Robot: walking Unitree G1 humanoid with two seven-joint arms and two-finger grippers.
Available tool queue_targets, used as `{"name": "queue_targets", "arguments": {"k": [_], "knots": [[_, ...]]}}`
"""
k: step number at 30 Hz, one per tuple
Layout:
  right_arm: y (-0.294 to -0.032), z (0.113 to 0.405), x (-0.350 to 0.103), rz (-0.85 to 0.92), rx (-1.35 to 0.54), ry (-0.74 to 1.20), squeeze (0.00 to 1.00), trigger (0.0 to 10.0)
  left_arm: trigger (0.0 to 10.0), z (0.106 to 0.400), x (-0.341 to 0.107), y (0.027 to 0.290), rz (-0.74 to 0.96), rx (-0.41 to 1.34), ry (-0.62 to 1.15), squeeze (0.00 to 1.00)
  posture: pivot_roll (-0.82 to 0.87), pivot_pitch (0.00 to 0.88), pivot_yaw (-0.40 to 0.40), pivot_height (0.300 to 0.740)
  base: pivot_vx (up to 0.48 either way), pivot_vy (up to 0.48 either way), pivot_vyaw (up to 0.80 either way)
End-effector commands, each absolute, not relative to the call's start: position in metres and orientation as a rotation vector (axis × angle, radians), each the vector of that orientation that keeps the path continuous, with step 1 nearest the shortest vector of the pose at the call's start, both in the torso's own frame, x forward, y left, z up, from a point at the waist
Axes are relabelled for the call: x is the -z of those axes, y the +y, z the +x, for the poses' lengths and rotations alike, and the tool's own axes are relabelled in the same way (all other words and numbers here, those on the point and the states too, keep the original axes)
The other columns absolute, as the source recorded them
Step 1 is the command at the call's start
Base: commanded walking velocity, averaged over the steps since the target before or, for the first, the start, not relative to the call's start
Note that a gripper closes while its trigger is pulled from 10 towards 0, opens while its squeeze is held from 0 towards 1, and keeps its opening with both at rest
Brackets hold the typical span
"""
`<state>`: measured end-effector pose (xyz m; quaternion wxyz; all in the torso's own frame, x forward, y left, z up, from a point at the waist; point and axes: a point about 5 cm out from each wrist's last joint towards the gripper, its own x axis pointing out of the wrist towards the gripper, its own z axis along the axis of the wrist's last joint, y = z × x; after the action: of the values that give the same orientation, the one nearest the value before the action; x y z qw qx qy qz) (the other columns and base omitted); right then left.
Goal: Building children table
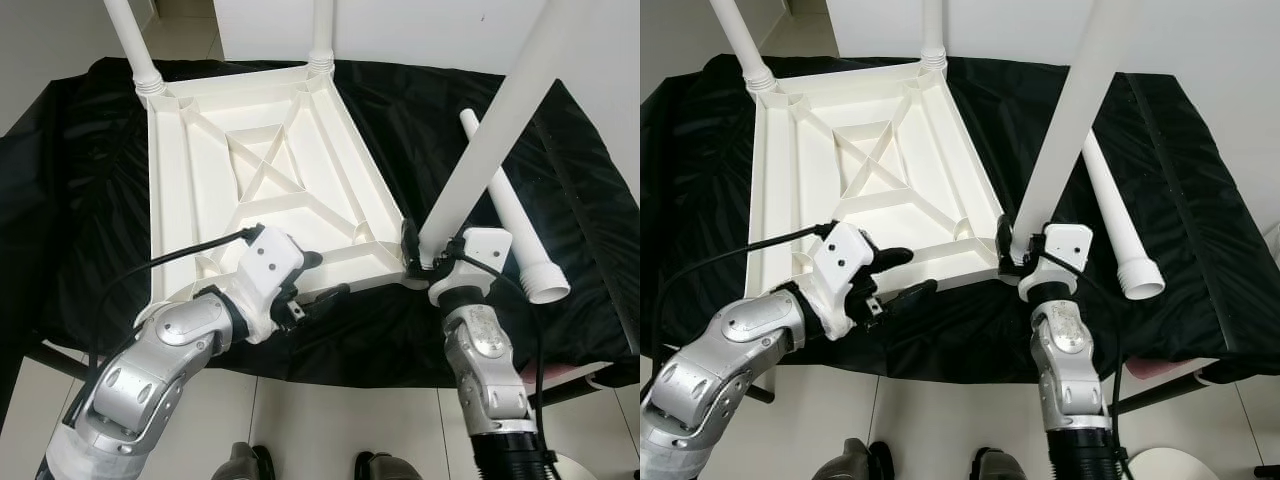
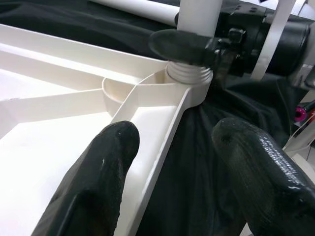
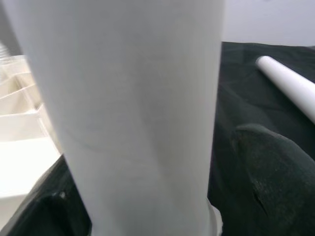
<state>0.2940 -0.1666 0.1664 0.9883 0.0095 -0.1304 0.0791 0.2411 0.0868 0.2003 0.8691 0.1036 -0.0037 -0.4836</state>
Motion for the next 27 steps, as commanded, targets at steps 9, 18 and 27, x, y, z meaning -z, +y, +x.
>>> {"name": "queue_targets", "arguments": {"k": [9,18,27], "knots": [[-0.173,0.307,-0.165,-0.084,-0.513,-0.199,0.0,10.0,10.0,0.241,-0.2,0.084,0.219,1.017,0.002,0.0,-0.14,0.16,0.052,0.74,0.0,0.0,0.0],[-0.178,0.319,-0.166,-0.171,-0.67,-0.156,0.0,10.0,10.0,0.241,-0.199,0.082,0.219,1.023,0.011,0.0,-0.14,0.152,0.054,0.74,0.0,0.0,0.0],[-0.189,0.327,-0.17,-0.226,-0.703,-0.145,0.0,10.0,10.0,0.241,-0.2,0.082,0.221,1.02,0.009,0.0,-0.14,0.145,0.053,0.74,0.0,0.0,0.0]]}}
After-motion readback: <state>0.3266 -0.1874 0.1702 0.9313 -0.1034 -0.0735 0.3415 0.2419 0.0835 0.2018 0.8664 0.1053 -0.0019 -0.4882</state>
